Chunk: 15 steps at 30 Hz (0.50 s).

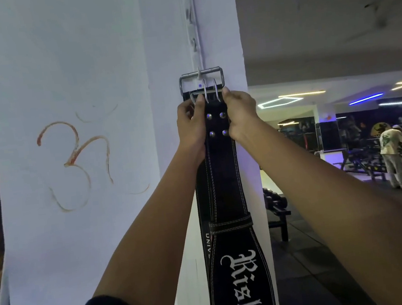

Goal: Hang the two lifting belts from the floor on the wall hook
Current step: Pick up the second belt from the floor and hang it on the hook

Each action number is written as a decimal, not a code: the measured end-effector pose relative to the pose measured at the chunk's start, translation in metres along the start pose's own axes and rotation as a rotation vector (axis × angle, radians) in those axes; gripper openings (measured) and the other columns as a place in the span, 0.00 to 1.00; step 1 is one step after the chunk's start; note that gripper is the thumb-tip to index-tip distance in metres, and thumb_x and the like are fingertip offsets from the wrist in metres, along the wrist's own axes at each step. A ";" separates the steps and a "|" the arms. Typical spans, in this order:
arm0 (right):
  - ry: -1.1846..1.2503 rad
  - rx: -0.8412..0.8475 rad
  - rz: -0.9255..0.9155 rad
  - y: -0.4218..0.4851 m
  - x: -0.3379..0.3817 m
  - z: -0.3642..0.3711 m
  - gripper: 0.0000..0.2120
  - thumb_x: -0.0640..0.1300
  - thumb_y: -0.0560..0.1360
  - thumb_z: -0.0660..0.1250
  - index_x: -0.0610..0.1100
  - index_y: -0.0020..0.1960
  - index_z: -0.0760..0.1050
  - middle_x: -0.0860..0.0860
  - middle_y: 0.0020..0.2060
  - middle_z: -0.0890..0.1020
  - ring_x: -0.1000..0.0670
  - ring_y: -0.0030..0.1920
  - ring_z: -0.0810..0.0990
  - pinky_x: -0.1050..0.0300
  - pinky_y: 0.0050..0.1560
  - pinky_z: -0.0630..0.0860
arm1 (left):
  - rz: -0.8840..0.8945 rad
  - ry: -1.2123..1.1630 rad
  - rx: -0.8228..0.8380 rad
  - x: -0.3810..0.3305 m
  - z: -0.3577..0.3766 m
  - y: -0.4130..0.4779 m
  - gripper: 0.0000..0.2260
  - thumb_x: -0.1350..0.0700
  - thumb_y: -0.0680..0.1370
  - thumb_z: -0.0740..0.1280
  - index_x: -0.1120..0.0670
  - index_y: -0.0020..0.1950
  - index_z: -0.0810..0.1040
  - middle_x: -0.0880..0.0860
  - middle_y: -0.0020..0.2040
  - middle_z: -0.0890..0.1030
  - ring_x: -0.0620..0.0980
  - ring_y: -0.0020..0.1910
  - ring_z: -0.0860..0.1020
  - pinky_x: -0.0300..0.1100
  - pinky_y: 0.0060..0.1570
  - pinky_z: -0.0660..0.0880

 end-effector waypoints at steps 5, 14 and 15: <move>0.011 -0.014 -0.043 0.014 0.016 0.005 0.10 0.44 0.77 0.62 0.47 0.37 0.76 0.49 0.35 0.76 0.46 0.39 0.72 0.53 0.40 0.70 | 0.180 0.061 -0.049 -0.006 0.009 0.013 0.06 0.50 0.80 0.59 0.48 0.43 0.72 0.50 0.44 0.76 0.51 0.46 0.75 0.55 0.56 0.74; -0.025 -0.086 -0.029 0.052 0.032 0.016 0.11 0.43 0.76 0.64 0.43 0.35 0.75 0.48 0.33 0.73 0.49 0.25 0.66 0.60 0.29 0.64 | 0.250 0.092 -0.144 -0.014 0.025 0.055 0.14 0.48 0.79 0.60 0.58 0.45 0.78 0.51 0.40 0.79 0.49 0.41 0.78 0.45 0.48 0.75; -0.019 -0.085 -0.026 0.057 0.033 0.019 0.10 0.43 0.76 0.65 0.42 0.36 0.75 0.48 0.33 0.72 0.49 0.24 0.66 0.60 0.29 0.64 | 0.254 0.092 -0.148 -0.013 0.026 0.060 0.14 0.49 0.79 0.61 0.58 0.46 0.78 0.51 0.40 0.79 0.50 0.42 0.78 0.46 0.49 0.75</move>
Point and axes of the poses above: each hand's wrist, its own y-axis towards the middle knuckle, its own z-axis out of the palm, x = y × z, the point moved 1 cm from there along y, towards the middle knuckle
